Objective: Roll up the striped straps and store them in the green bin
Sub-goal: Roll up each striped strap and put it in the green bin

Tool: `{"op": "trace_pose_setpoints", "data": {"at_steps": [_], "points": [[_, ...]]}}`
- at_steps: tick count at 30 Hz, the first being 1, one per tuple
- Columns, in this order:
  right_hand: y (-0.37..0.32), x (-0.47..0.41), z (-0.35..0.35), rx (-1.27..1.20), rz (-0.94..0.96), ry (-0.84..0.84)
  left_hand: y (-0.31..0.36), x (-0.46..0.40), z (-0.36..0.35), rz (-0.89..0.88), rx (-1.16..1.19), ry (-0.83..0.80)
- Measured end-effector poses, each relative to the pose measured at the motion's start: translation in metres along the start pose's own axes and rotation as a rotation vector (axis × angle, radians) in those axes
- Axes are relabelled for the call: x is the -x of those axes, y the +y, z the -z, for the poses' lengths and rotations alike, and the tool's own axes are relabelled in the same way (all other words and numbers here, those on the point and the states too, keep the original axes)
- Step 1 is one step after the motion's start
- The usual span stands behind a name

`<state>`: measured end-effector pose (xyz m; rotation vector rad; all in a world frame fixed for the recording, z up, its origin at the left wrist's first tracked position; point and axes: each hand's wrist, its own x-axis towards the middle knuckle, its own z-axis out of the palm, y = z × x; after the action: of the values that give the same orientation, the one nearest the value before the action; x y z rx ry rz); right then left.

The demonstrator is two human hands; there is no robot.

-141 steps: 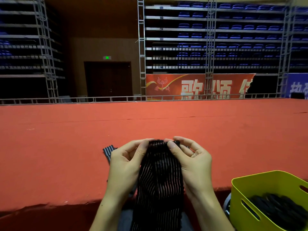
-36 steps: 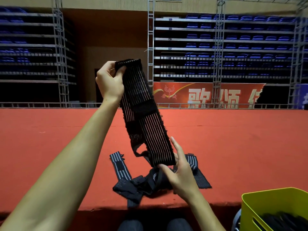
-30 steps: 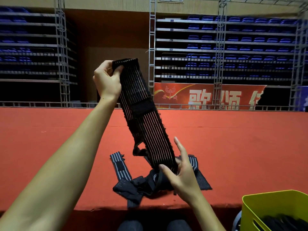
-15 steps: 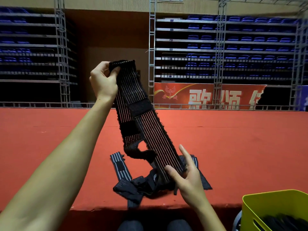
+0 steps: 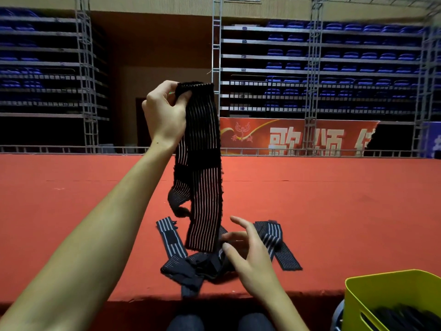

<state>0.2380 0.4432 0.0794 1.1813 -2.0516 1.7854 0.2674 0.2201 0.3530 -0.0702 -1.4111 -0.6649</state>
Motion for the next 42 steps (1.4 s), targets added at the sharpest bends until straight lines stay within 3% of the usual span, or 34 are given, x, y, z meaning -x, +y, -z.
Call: {"op": "trace_pose_setpoints", "data": {"at_steps": [9,13,21,27,30,32,34,38,42], "points": [[-0.032,-0.013,-0.06,0.238,0.233,0.171,0.018,0.001,-0.006,-0.041,-0.053,0.012],[-0.029,-0.025,-0.064,0.385,0.358,0.436,0.021,0.003,-0.007,-0.033,-0.042,-0.004],[-0.007,-0.021,-0.063,0.199,0.353,0.194,0.019,0.006,-0.006,-0.002,-0.046,0.015],[0.018,0.007,-0.057,0.004,0.1,-0.061,0.01,0.004,-0.001,0.054,-0.039,0.084],[0.014,0.015,-0.054,0.1,0.052,-0.113,0.003,0.018,-0.005,0.077,-0.027,0.032],[0.009,0.022,-0.048,0.227,0.024,-0.087,-0.002,0.021,-0.005,0.095,-0.003,0.008],[0.003,0.025,-0.035,0.311,0.027,0.057,-0.005,0.022,-0.005,0.1,0.024,-0.031],[-0.012,0.008,-0.015,0.271,0.061,0.317,-0.006,0.028,-0.004,0.13,0.136,-0.129],[-0.013,-0.035,-0.01,0.096,0.033,0.212,-0.005,0.034,-0.004,0.171,0.251,-0.203]]}}
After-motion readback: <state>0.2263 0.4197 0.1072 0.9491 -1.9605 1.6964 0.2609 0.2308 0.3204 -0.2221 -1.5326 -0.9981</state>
